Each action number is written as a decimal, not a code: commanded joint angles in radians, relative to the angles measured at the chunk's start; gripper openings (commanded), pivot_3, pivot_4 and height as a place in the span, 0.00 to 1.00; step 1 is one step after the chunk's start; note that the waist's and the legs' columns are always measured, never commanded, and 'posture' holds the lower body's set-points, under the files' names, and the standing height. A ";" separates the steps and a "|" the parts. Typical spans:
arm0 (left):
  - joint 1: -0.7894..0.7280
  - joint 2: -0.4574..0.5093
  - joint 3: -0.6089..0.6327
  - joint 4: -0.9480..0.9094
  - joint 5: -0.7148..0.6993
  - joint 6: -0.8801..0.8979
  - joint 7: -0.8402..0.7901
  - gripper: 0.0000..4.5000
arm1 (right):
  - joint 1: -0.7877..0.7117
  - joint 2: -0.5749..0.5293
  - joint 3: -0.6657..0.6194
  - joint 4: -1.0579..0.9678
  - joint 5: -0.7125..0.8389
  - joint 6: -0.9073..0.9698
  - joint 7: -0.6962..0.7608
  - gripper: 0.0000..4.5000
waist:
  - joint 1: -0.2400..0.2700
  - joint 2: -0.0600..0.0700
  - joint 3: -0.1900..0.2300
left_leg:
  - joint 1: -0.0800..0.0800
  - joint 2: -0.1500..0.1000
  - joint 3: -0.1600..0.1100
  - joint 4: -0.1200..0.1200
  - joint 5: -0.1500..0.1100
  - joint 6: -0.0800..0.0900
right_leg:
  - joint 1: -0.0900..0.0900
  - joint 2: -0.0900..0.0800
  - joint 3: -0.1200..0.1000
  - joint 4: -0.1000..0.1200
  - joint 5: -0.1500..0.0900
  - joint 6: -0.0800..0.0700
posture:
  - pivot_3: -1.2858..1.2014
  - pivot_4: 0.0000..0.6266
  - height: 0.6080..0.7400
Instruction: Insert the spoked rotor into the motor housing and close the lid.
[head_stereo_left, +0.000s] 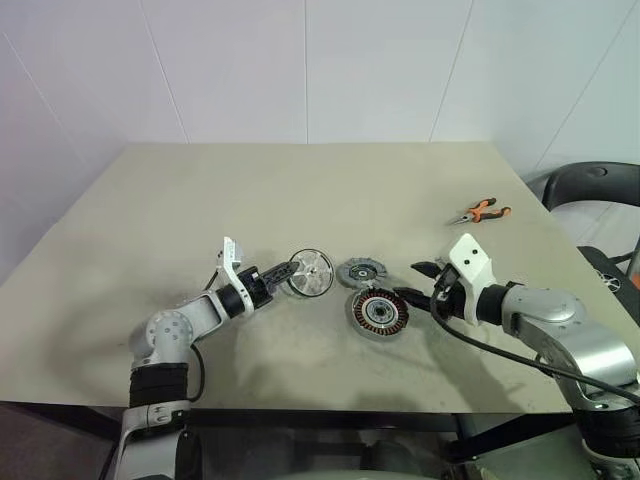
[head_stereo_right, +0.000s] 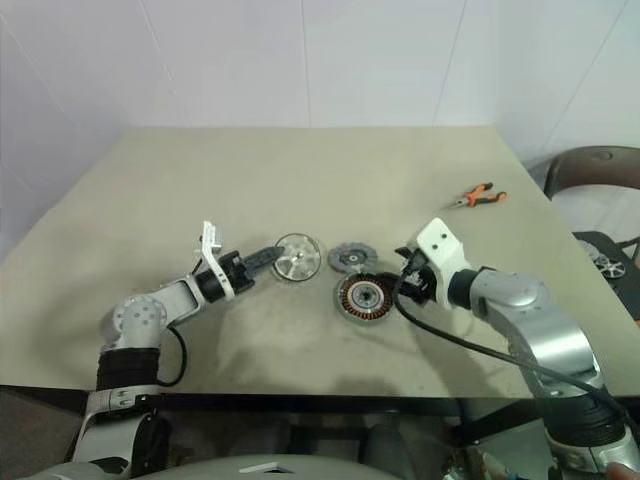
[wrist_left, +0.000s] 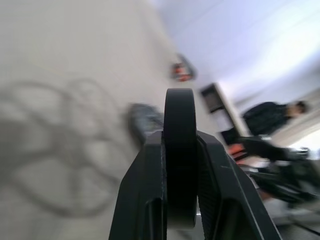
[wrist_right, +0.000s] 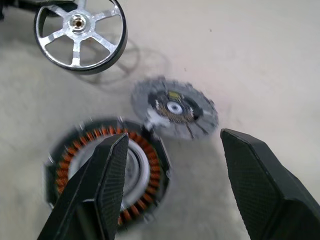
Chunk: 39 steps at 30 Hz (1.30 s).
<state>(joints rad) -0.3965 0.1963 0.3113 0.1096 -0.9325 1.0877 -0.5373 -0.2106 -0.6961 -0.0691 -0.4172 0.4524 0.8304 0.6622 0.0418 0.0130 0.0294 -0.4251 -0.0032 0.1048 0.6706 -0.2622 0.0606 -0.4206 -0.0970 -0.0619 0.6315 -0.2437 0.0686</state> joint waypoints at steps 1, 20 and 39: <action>-0.060 0.003 0.034 -0.046 -0.159 0.113 -0.031 0.10 | -0.051 0.024 -0.119 0.006 0.103 0.080 -0.020 0.68 | -0.001 0.000 0.000 | 0.000 0.000 0.000 0.000 0.000 0.000 | 0.000 0.000 0.000 0.000 0.000 0.000 | 0.52 0.00 1.00; -0.159 -0.122 -0.112 0.244 -0.078 0.221 -0.036 0.10 | -0.001 0.050 -0.178 -0.048 0.180 0.158 -0.123 0.68 | -0.002 0.000 0.000 | -0.002 0.000 0.000 0.008 -0.004 0.006 | 0.001 -0.001 0.000 0.001 0.000 0.000 | 0.52 0.00 1.00; -0.174 -0.184 -0.184 0.465 0.124 0.061 -0.145 0.10 | 0.035 0.042 -0.180 -0.078 0.188 0.150 -0.170 0.68 | -0.001 0.002 -0.001 | -0.002 0.000 -0.001 0.008 -0.006 0.003 | -0.001 -0.002 0.000 0.001 0.000 0.000 | 0.52 0.00 1.00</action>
<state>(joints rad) -0.5632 0.0188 0.1329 0.5508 -0.8265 1.1606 -0.6722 -0.1688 -0.6460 -0.2369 -0.4534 0.6339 0.9958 0.4924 0.0403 0.0154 0.0282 -0.4268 -0.0029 0.1043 0.6787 -0.2683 0.0638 -0.4223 -0.0989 -0.0616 0.6320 -0.2438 0.0683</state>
